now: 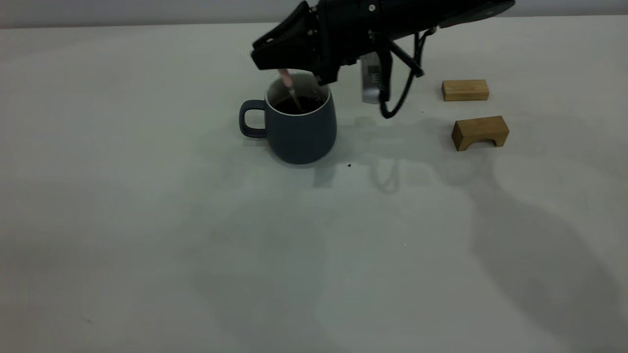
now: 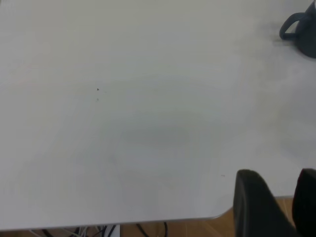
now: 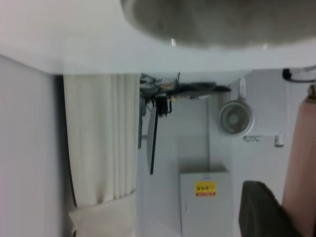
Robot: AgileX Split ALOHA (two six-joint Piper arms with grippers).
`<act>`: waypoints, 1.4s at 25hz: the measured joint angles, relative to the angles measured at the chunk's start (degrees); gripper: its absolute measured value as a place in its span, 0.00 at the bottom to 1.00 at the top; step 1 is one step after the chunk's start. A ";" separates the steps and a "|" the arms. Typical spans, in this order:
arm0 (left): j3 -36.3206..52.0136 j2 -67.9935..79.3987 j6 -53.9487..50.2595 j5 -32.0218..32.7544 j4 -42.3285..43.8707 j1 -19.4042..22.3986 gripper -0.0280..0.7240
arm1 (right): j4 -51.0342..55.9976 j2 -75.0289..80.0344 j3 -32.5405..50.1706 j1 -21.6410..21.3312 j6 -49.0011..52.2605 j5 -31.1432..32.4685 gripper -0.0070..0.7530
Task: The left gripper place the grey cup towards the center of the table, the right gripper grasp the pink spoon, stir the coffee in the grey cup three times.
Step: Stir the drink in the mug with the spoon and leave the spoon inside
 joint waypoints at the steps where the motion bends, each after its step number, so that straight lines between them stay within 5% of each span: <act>1: 0.00 0.00 0.00 0.00 0.00 0.00 0.38 | 1.34 0.00 0.00 0.36 -2.17 -0.27 0.16; 6: 0.00 0.00 0.00 -0.02 -0.02 0.00 0.38 | 1.74 0.00 -0.18 0.23 -12.39 -1.89 0.16; 15: 0.00 0.00 0.00 -0.02 -0.02 0.00 0.38 | -5.95 0.00 -0.22 -2.45 0.48 3.35 0.16; 22: 0.00 0.00 0.00 -0.02 -0.02 0.00 0.38 | 2.52 0.00 -0.57 0.82 -7.98 -1.14 0.16; 35: 0.00 0.00 -0.04 -0.02 -0.02 0.00 0.38 | -8.49 0.00 -0.64 -1.64 -14.57 2.73 0.16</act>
